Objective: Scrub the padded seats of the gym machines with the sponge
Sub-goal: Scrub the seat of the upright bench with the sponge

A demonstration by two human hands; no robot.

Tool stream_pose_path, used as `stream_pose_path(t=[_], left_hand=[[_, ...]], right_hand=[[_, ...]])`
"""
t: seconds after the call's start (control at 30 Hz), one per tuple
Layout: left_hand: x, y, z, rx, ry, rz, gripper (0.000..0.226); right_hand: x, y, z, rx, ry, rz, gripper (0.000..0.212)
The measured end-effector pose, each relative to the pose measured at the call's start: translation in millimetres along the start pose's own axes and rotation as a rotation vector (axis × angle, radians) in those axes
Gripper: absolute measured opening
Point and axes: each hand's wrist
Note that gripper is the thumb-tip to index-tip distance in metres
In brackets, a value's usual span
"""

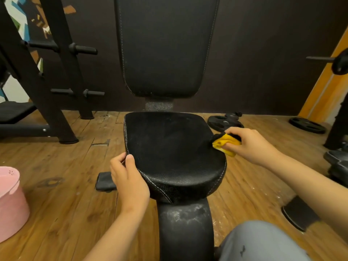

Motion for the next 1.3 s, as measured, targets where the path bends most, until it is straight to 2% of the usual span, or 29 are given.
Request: stream_pose_path(t=[0.13, 0.27, 0.33, 0.47, 0.53, 0.7, 0.87, 1.03, 1.17, 1.23, 1.3], left_hand=[[-0.4, 6.3, 0.8, -0.036, -0.032, -0.015, 0.014], [-11.2, 16.8, -24.5, -0.270, -0.105, 0.097, 0.007], [-12.8, 21.7, -35.2, -0.256, -0.141, 0.080, 0.009], [-3.0, 22.4, -39.0, -0.164, -0.202, -0.013, 0.039], [-0.2, 22.3, -38.6, -0.151, -0.184, 0.011, 0.044], [2.5, 23.8, -37.8, -0.183, -0.172, 0.139, 0.046], [5.9, 20.3, -39.4, -0.221, -0.133, 0.266, 0.041], [6.3, 17.6, -42.3, -0.229, -0.115, 0.317, 0.040], [6.2, 16.6, -41.8, -0.236, -0.121, 0.353, 0.040], [6.1, 17.0, -41.7, -0.238, -0.122, 0.361, 0.039], [6.5, 18.2, -41.1, -0.242, -0.123, 0.367, 0.038]], right_hand=[[7.3, 2.0, 6.5, -0.036, 0.040, -0.041, 0.023], [3.1, -8.2, 22.7, -0.156, -0.082, -0.103, 0.029], [-0.2, -6.4, 17.2, -0.174, -0.136, -0.097, 0.029], [5.2, 4.5, -21.2, -0.155, -0.121, -0.085, 0.029], [11.8, 11.0, -49.5, -0.146, -0.102, -0.051, 0.029], [27.8, 16.0, -123.2, -0.124, -0.070, -0.009, 0.027], [37.3, 22.9, -188.6, -0.010, -0.024, 0.003, 0.033], [50.9, 21.7, -224.0, 0.014, -0.027, 0.069, 0.035], [49.7, 5.8, -197.1, -0.103, -0.086, -0.035, 0.029], [50.4, -14.0, -167.3, -0.214, -0.146, -0.061, 0.024], [51.7, -34.0, -129.1, -0.345, -0.198, -0.105, 0.029]])
Point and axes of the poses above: each hand's wrist, its own z-axis away from the middle knuckle, its own x-axis out of the palm, y = z × x, and after that the axes turned 1 degree about -x, right-handed
